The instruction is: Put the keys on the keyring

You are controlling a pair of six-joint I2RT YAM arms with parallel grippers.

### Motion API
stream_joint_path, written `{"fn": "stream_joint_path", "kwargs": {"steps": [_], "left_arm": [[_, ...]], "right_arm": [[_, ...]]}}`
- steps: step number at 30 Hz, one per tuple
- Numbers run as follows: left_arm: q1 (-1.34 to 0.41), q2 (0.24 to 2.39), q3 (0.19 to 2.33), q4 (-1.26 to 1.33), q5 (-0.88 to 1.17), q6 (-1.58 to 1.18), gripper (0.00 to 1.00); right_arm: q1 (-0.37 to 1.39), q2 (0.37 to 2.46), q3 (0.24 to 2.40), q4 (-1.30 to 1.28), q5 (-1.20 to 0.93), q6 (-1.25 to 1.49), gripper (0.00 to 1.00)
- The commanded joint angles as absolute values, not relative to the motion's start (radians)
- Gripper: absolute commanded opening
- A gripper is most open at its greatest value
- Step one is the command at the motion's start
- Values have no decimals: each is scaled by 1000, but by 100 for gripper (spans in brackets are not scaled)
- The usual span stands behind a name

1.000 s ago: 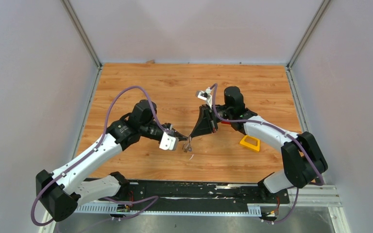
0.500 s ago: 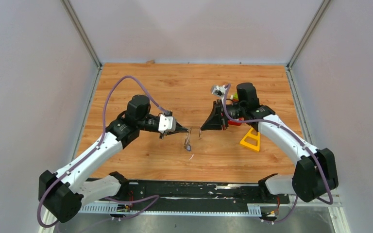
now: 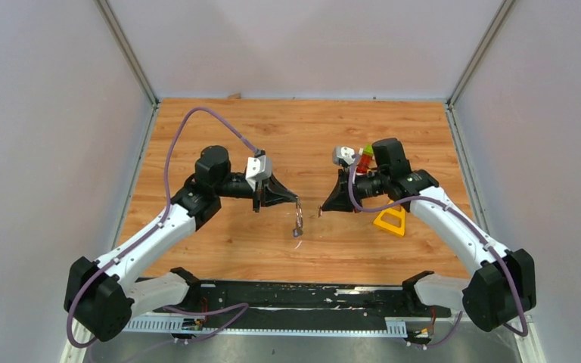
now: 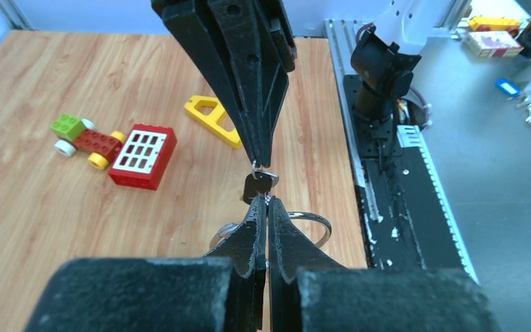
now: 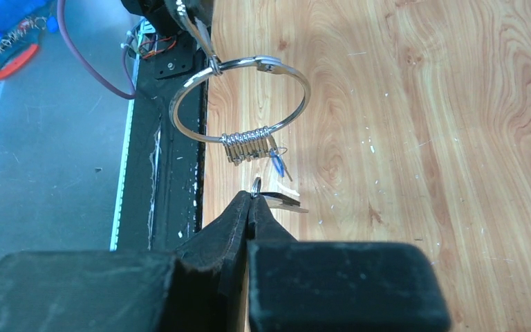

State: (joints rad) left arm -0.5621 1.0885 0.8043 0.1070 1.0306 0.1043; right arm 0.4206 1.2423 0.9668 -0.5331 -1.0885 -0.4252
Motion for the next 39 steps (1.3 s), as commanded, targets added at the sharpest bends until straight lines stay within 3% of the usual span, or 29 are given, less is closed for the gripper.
{"fn": "stream_joint_path", "kwargs": {"steps": [1, 8, 13, 21, 28, 39], "left_arm": [[-560, 1120, 823, 204, 1052, -60, 0], [-561, 1120, 864, 67, 1024, -5, 0], [-561, 1114, 919, -162, 968, 204, 0], [-561, 1121, 1001, -475, 766, 458, 0], [-561, 1092, 995, -522, 618, 506, 0], [-557, 1051, 991, -506, 467, 509, 0]], "right_arm": [[446, 1177, 956, -476, -1075, -504, 0], [487, 1139, 947, -480, -964, -576, 0], [495, 1201, 971, -615, -874, -698, 0], [562, 1290, 899, -669, -535, -866, 0], [754, 1344, 816, -603, -243, -918, 0], [877, 1483, 785, -524, -174, -949, 0]]}}
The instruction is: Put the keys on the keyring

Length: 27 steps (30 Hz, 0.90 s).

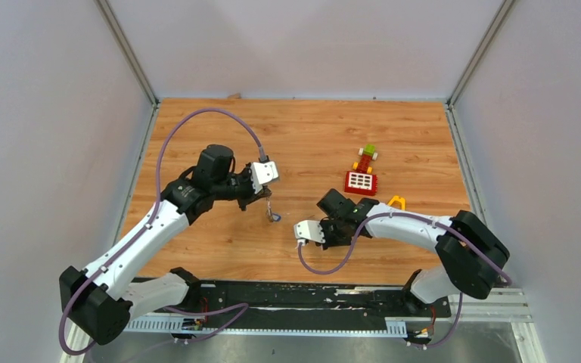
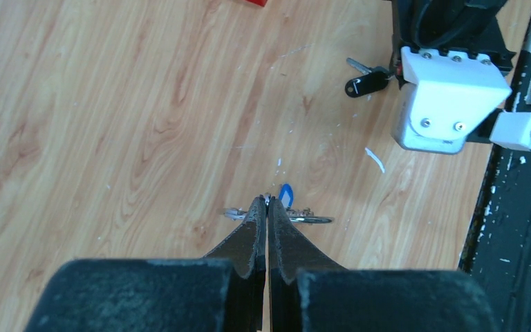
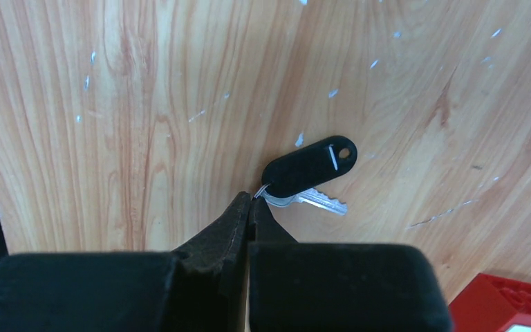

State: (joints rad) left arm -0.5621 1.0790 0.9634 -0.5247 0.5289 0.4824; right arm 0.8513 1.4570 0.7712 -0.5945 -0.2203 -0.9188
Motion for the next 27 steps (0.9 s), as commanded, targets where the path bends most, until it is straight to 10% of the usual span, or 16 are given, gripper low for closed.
{"fn": "stream_joint_path", "kwargs": {"steps": [1, 27], "left_arm": [[-557, 1052, 992, -506, 463, 509, 0], [-557, 1066, 970, -437, 720, 530, 0]], "right_arm": [[879, 1492, 785, -519, -171, -954, 0], [750, 1240, 870, -557, -382, -836, 49]]}}
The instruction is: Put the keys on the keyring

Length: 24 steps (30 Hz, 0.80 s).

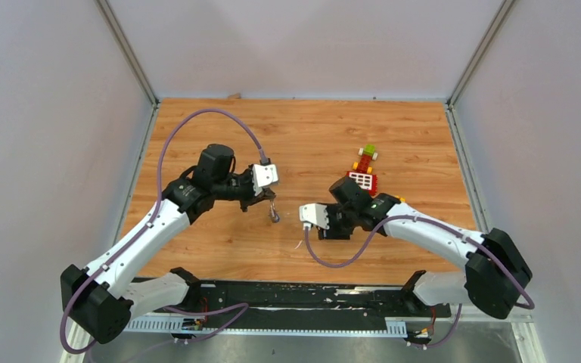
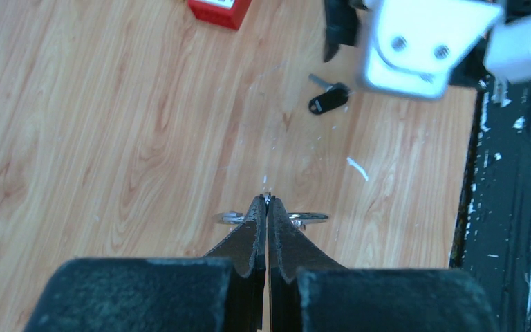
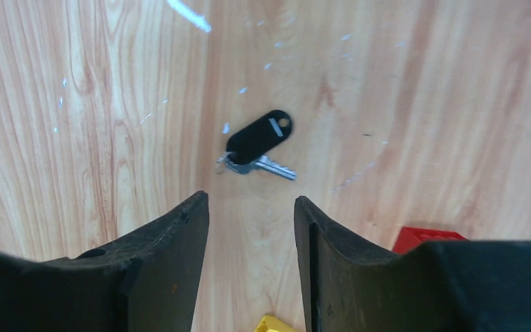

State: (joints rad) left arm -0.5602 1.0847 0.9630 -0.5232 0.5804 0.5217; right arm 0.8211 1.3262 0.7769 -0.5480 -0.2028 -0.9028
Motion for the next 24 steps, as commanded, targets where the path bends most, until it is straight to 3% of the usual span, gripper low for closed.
{"fn": "stream_joint_path", "kwargs": {"steps": [1, 10, 19, 24], "left_arm": [[-557, 1063, 958, -410, 757, 514, 0], [-557, 1079, 904, -111, 999, 231, 0], [-560, 1087, 856, 64, 999, 95, 0], [-561, 1089, 840, 90, 997, 82, 0]], "right_arm": [[721, 1224, 894, -555, -447, -813, 49], [621, 1168, 1014, -358, -847, -542, 51], [609, 1234, 1029, -244, -965, -381, 52], [608, 1254, 1035, -218, -995, -345, 48]]}}
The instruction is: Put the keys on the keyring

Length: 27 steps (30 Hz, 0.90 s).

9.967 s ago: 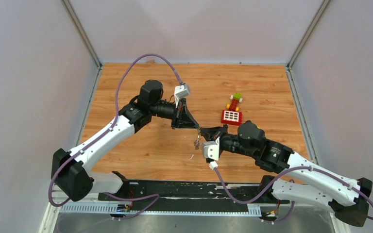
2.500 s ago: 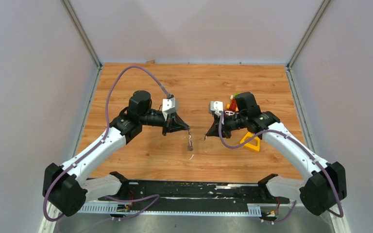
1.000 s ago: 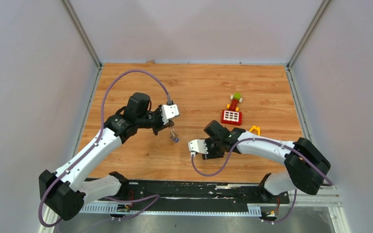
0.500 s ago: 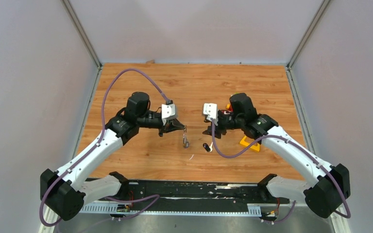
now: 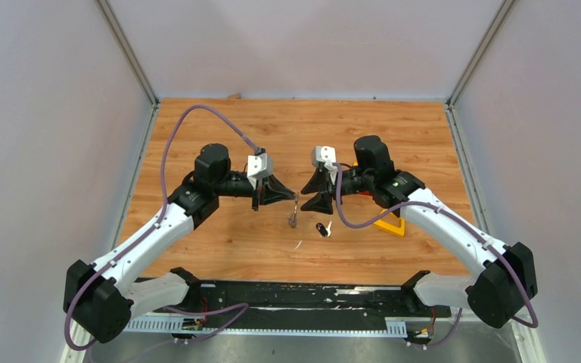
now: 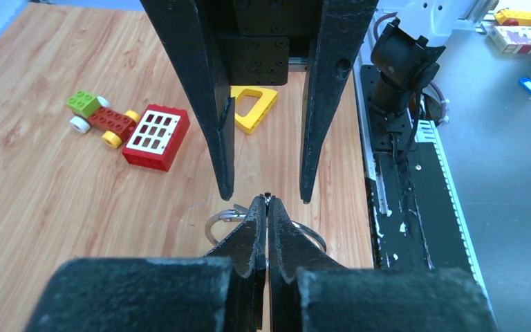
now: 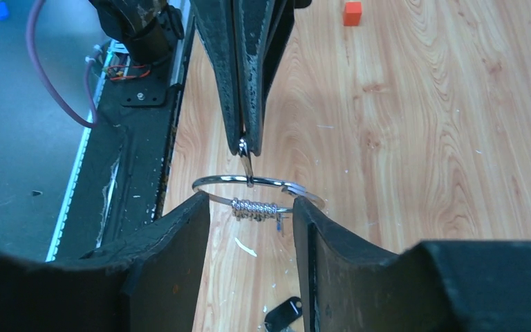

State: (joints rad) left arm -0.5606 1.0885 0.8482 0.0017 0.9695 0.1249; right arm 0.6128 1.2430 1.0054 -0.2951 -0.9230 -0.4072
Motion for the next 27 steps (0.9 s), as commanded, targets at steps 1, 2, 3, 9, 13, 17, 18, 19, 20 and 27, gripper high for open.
{"fn": "stream_joint_path", "kwargs": {"steps": [1, 2, 3, 9, 13, 17, 18, 19, 20, 27], "left_arm": [[-563, 1089, 839, 93, 996, 81, 0], [-563, 1089, 838, 95, 995, 81, 0], [-564, 1089, 836, 97, 994, 81, 0], [-566, 1092, 829, 111, 984, 73, 0], [-566, 1094, 827, 117, 985, 69, 0], [-565, 1094, 827, 118, 984, 65, 0], [-565, 1094, 826, 118, 983, 64, 0], [-566, 1094, 825, 118, 983, 64, 0], [-567, 1094, 825, 118, 983, 64, 0], [-567, 1099, 825, 130, 984, 51, 0]], "right_arm": [[608, 1258, 1038, -215, -996, -342, 46], [609, 1260, 1040, -214, -999, -338, 46], [609, 1264, 1041, -212, -1001, -335, 45], [610, 1271, 1043, -198, -1002, -321, 38], [609, 1273, 1040, -191, -1001, -321, 34], [609, 1274, 1040, -188, -999, -321, 30], [611, 1274, 1039, -186, -1000, -319, 30], [611, 1273, 1039, -183, -1001, -318, 29], [613, 1274, 1039, -181, -1001, -316, 29], [628, 1285, 1045, -184, -999, -317, 23]]}}
